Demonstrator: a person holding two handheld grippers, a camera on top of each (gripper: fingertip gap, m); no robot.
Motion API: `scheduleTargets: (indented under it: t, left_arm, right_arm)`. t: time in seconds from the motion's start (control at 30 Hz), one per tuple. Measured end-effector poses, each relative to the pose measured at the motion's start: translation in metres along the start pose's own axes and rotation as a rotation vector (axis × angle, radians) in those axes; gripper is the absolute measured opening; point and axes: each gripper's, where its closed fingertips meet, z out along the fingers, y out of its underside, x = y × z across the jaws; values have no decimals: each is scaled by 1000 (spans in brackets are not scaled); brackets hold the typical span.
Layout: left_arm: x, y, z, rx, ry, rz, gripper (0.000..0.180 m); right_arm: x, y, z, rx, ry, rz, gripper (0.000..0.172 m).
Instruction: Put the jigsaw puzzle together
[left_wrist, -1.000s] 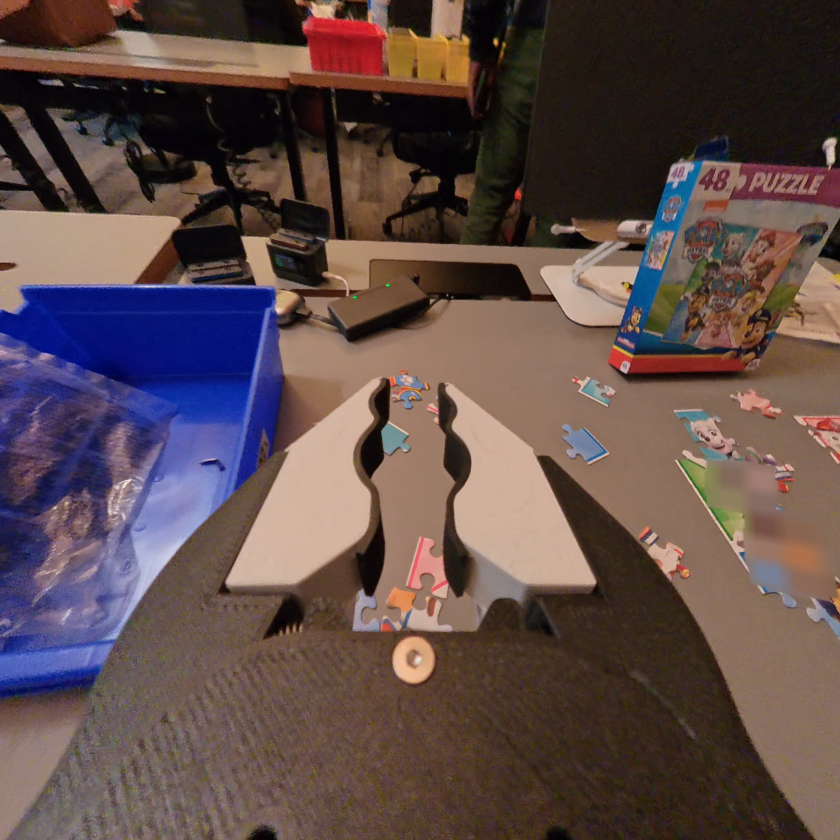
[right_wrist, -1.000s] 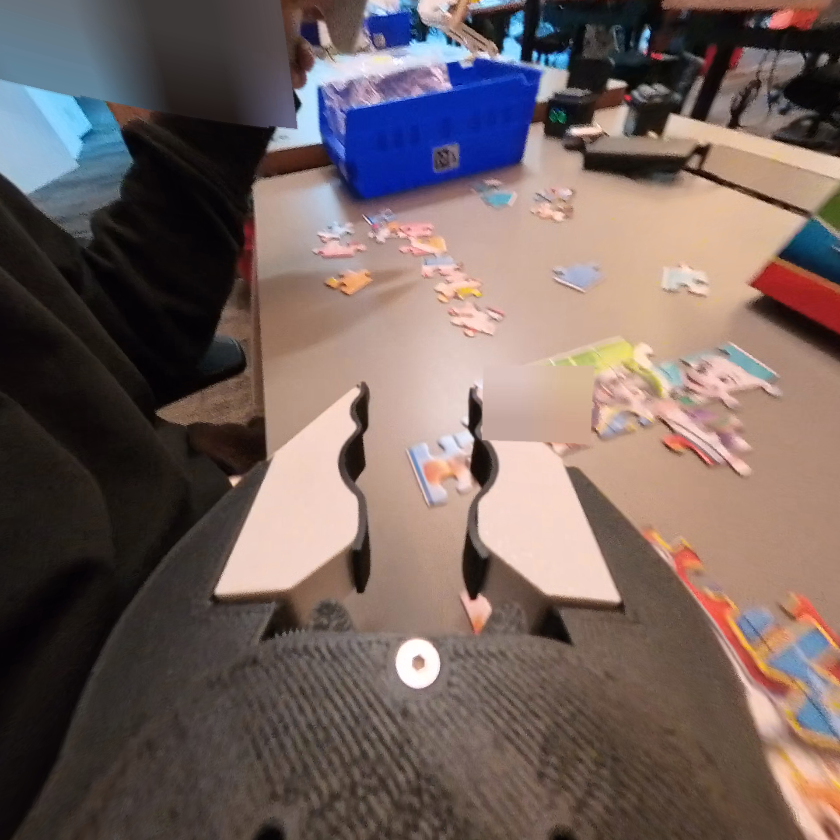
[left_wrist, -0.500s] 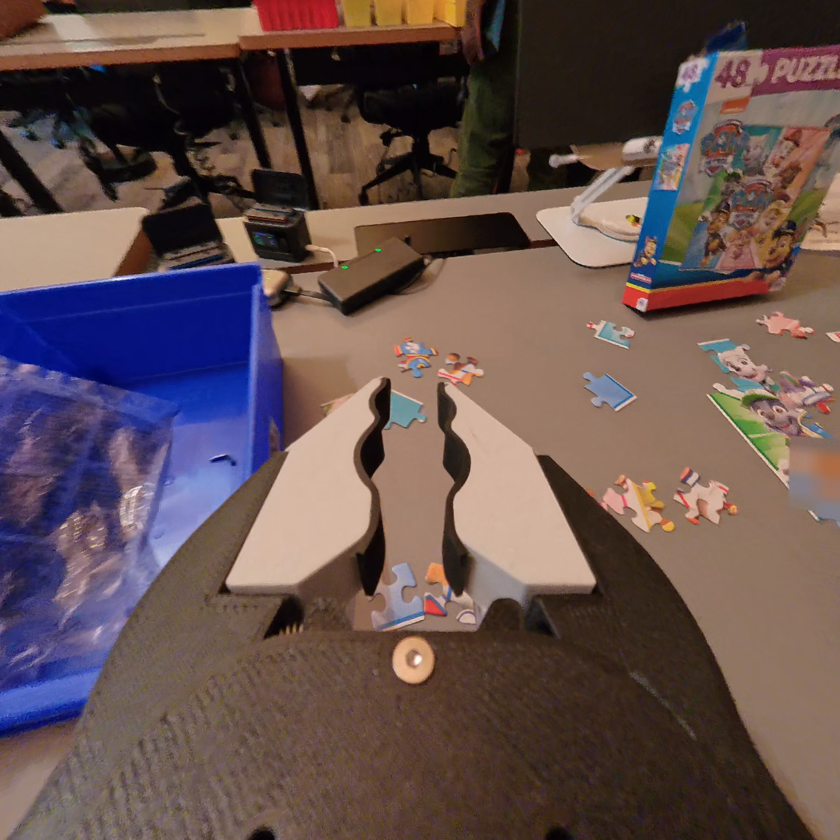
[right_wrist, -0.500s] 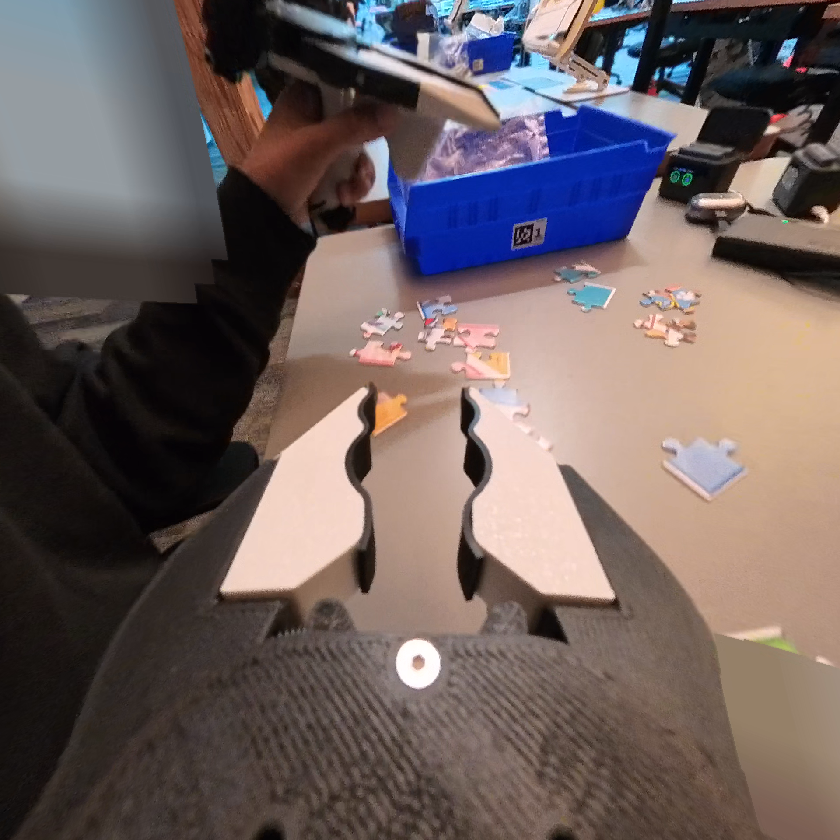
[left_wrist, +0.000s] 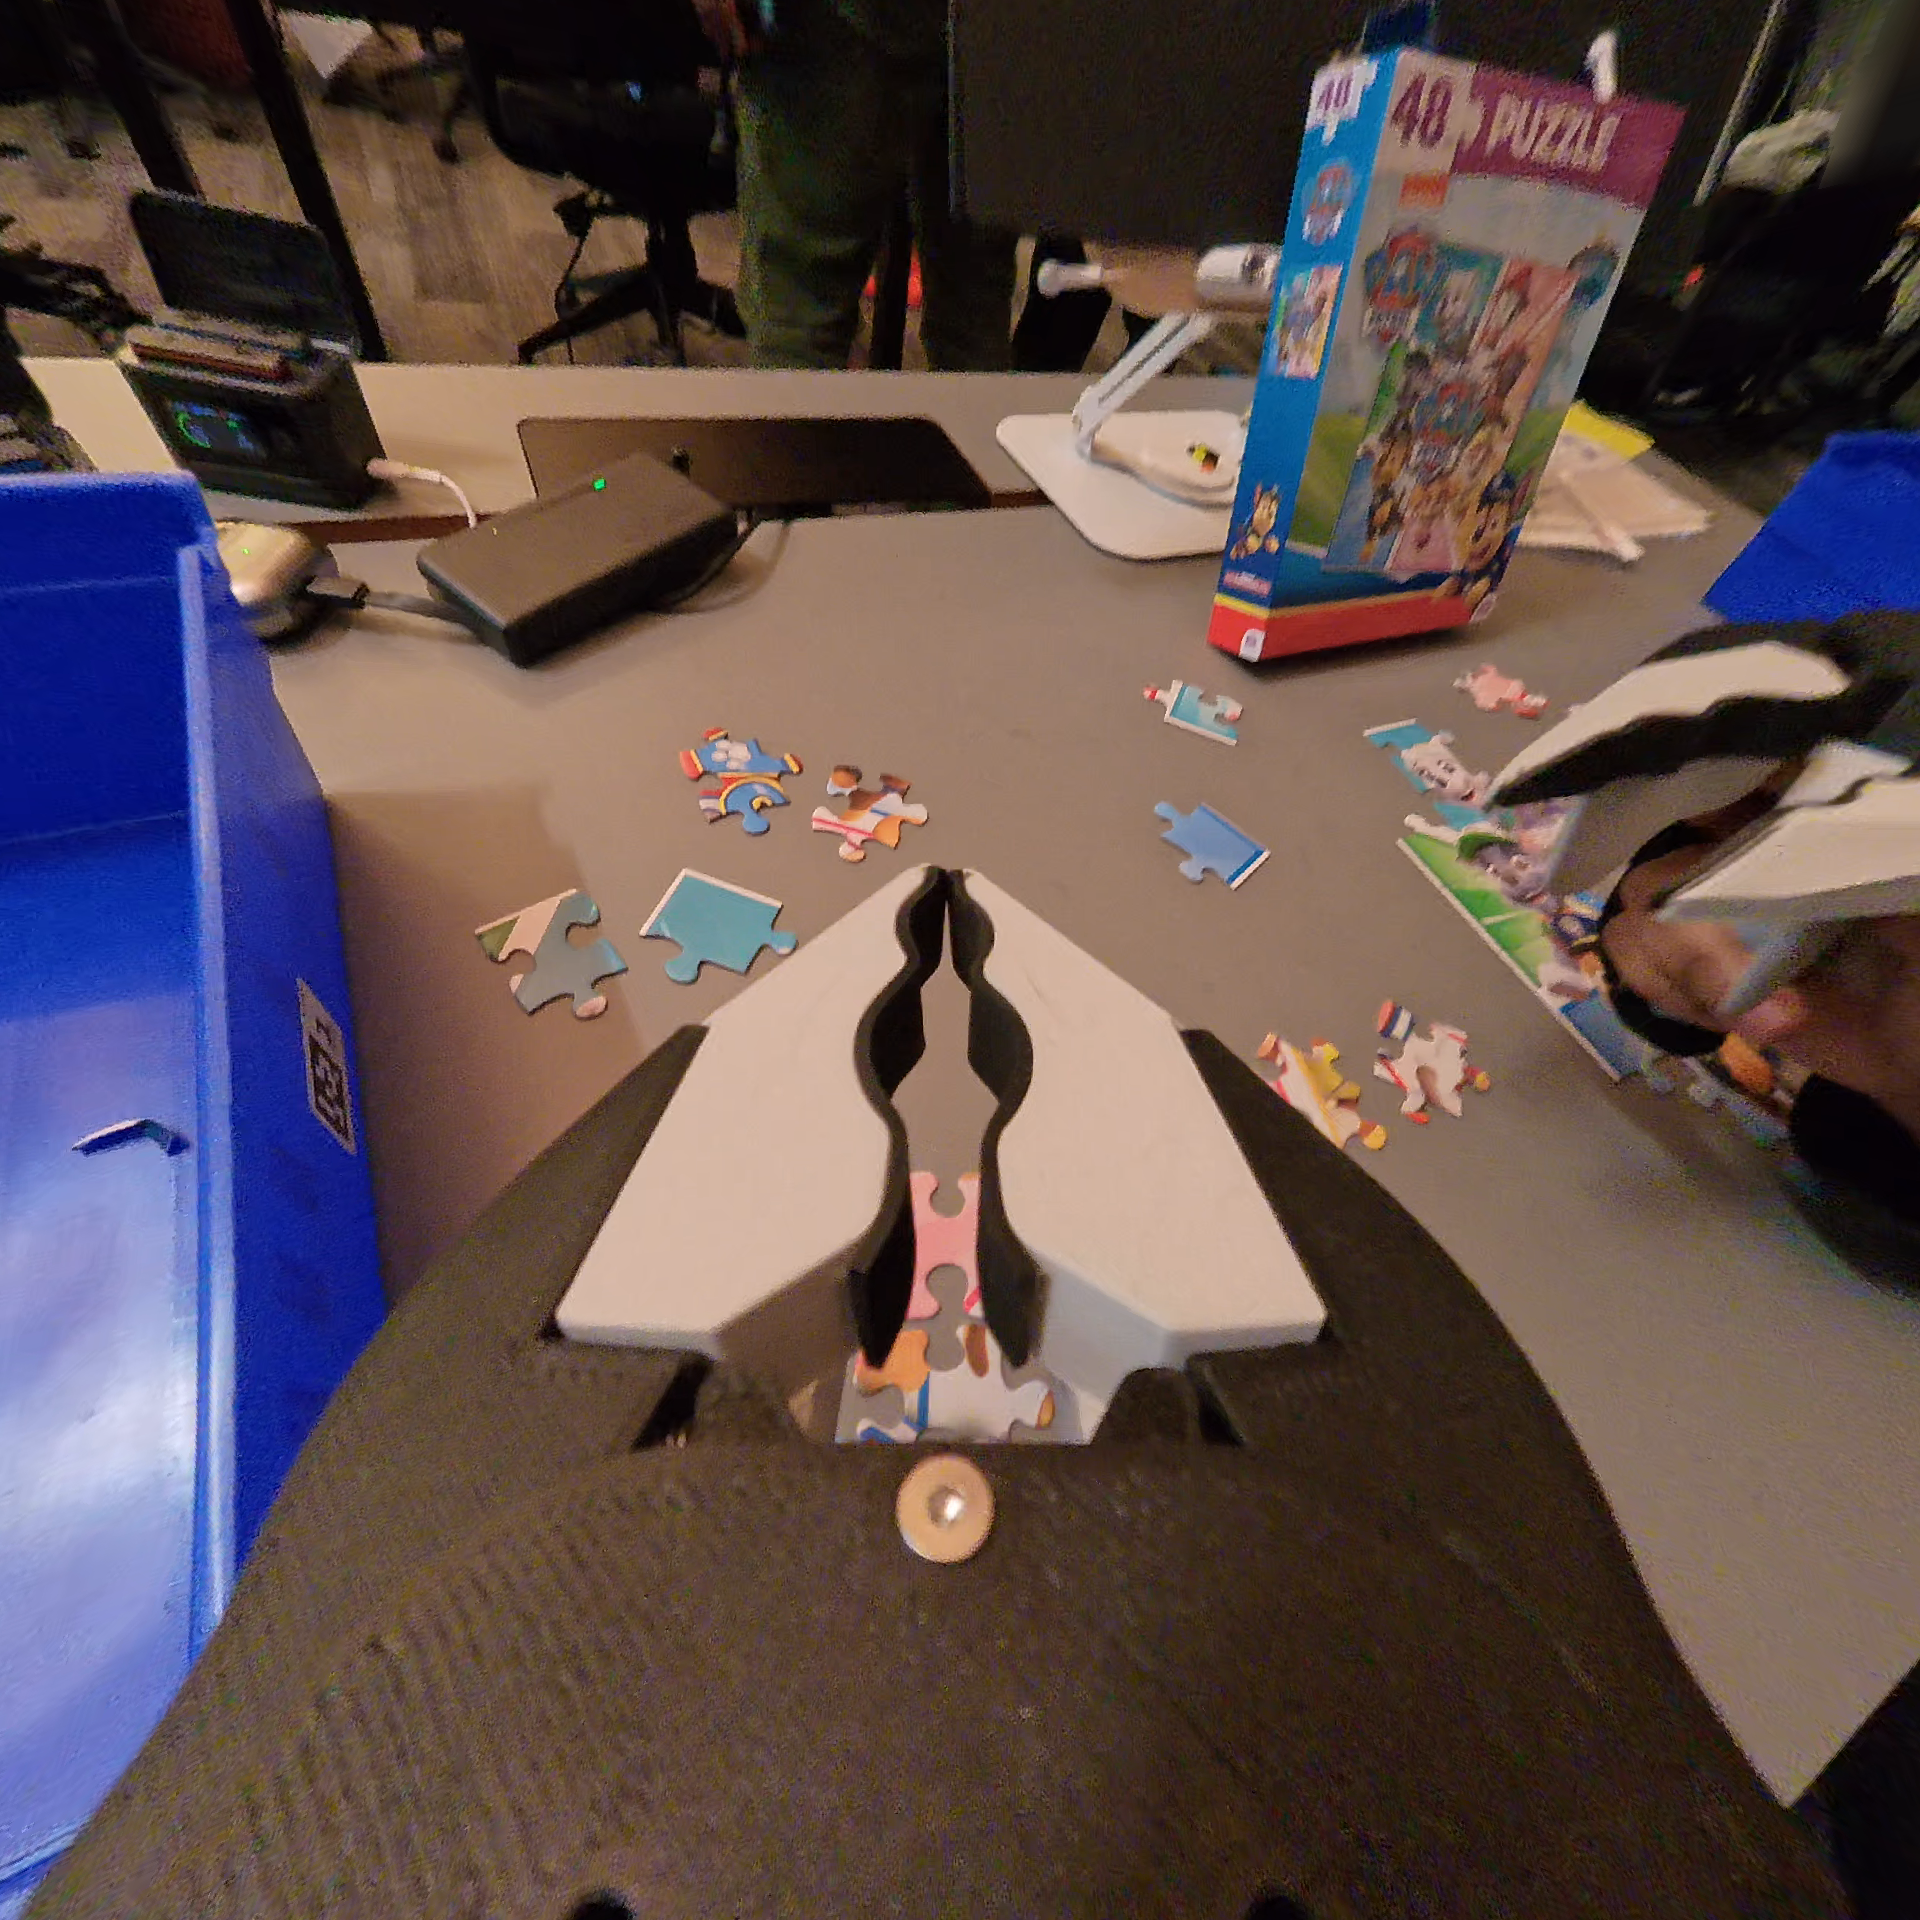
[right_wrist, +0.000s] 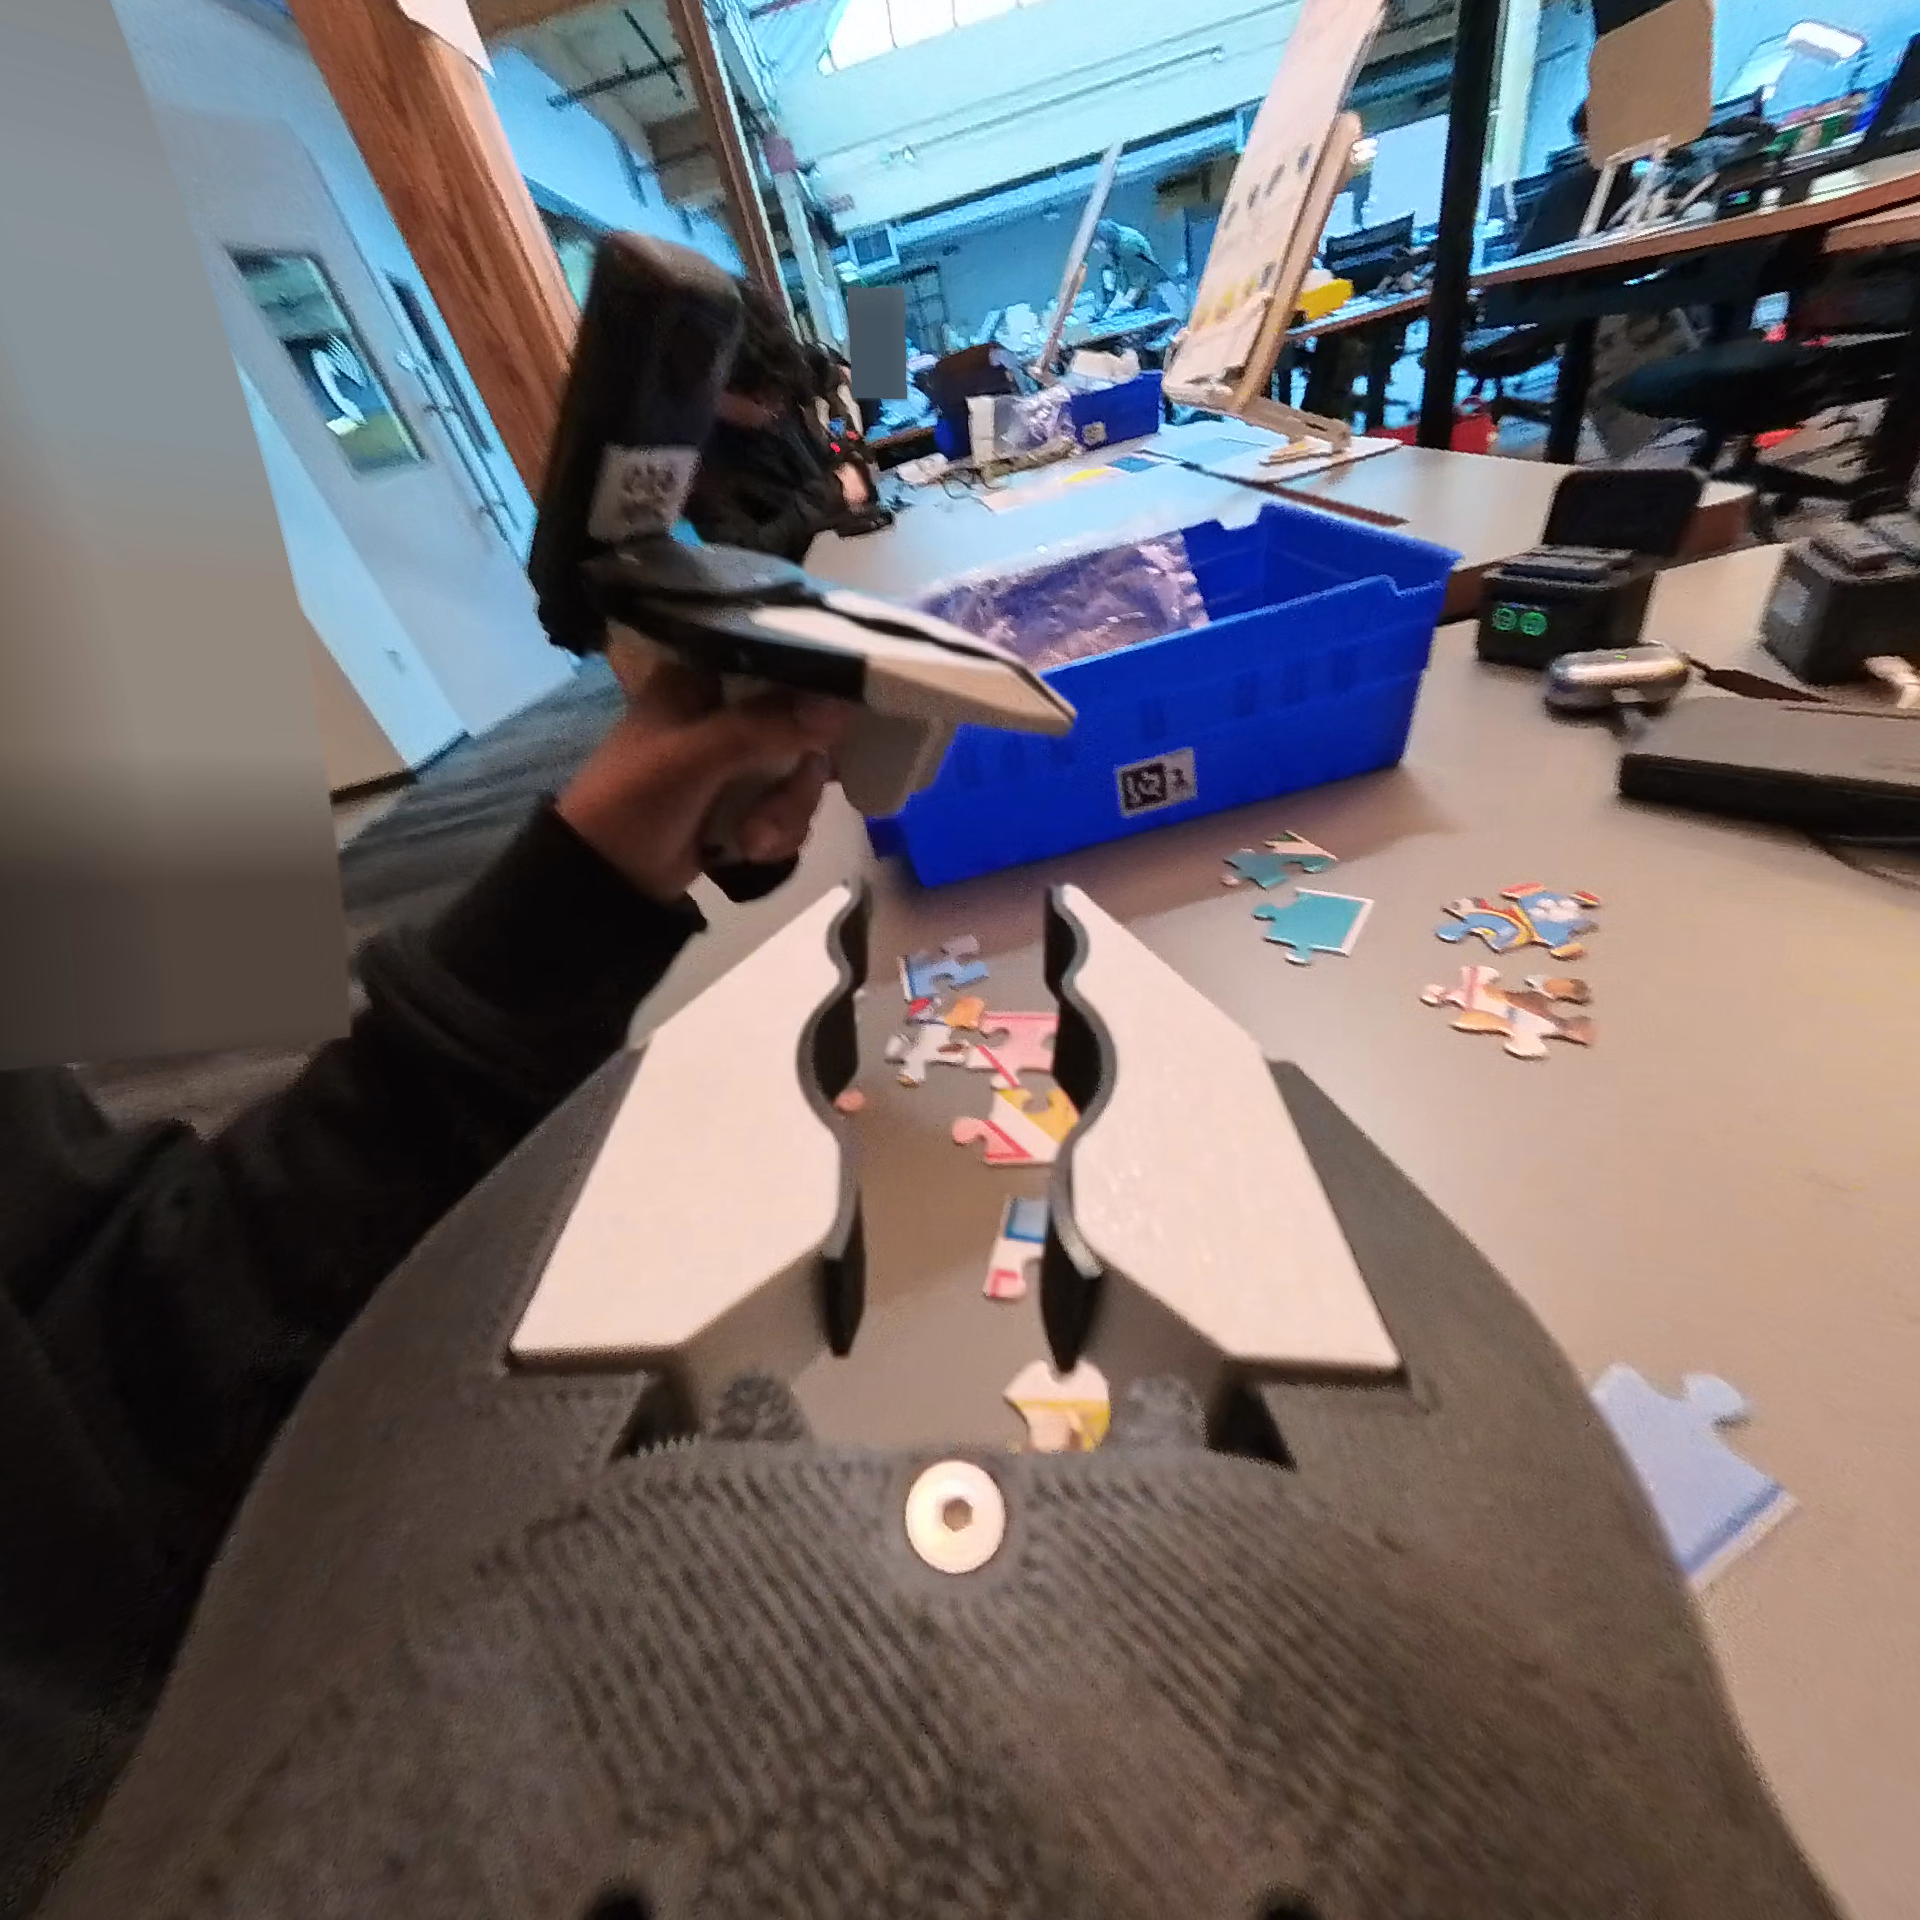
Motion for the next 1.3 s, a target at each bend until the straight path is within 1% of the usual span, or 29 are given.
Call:
scheduleTargets:
  t: [0.17, 0.3, 0.43, 0.47, 0.53, 0.6, 0.63, 0.7, 0.77, 0.87, 0.97, 1.07, 1.27, 1.3]
  left_arm:
    - [2, -14, -8, 72, 13, -64, 0]
    - [0, -22, -13, 98, -27, -86, 0]
    - [1, -26, -17, 105, -35, -99, 0]
    - [1, -25, -18, 100, -37, -103, 0]
    - [0, -24, -18, 90, -37, -104, 1]
    - [0, -22, -19, 78, -44, -95, 1]
    - [-1, -22, -19, 74, -49, -87, 2]
    - [-1, -20, -20, 64, -54, -73, 2]
    - [-2, -19, -21, 52, -61, -60, 3]
    - [-5, -15, -23, 30, -72, -41, 4]
    - [-9, -11, -24, 11, -91, -29, 5]
    - [-8, -13, -25, 20, -86, -25, 6]
    - [-3, -22, -30, 56, -87, -10, 5]
    - [-2, -23, -31, 60, -87, -10, 5]
  right_arm:
    - [0, 21, -1, -77, 39, -93, 28]
    - [-13, 42, 10, -161, 11, -114, 32]
    - [-45, 74, 42, -306, -61, -133, 43]
    - [-55, 84, 52, -359, -92, -125, 49]
    - [-70, 110, 68, -513, -134, -128, 57]
    - [-74, 131, 79, -641, -144, -181, 61]
    - [-73, 137, 84, -674, -138, -217, 61]
    - [-71, 143, 95, -702, -136, -257, 60]
    - [-72, 147, 102, -720, -158, -255, 60]
    - [-72, 157, 107, -757, -176, -282, 61]
    - [-72, 157, 110, -751, -173, -336, 55]
    - [-76, 158, 109, -758, -194, -346, 42]
    - [-78, 158, 105, -765, -181, -358, 39]
    - [-79, 157, 103, -760, -185, -363, 34]
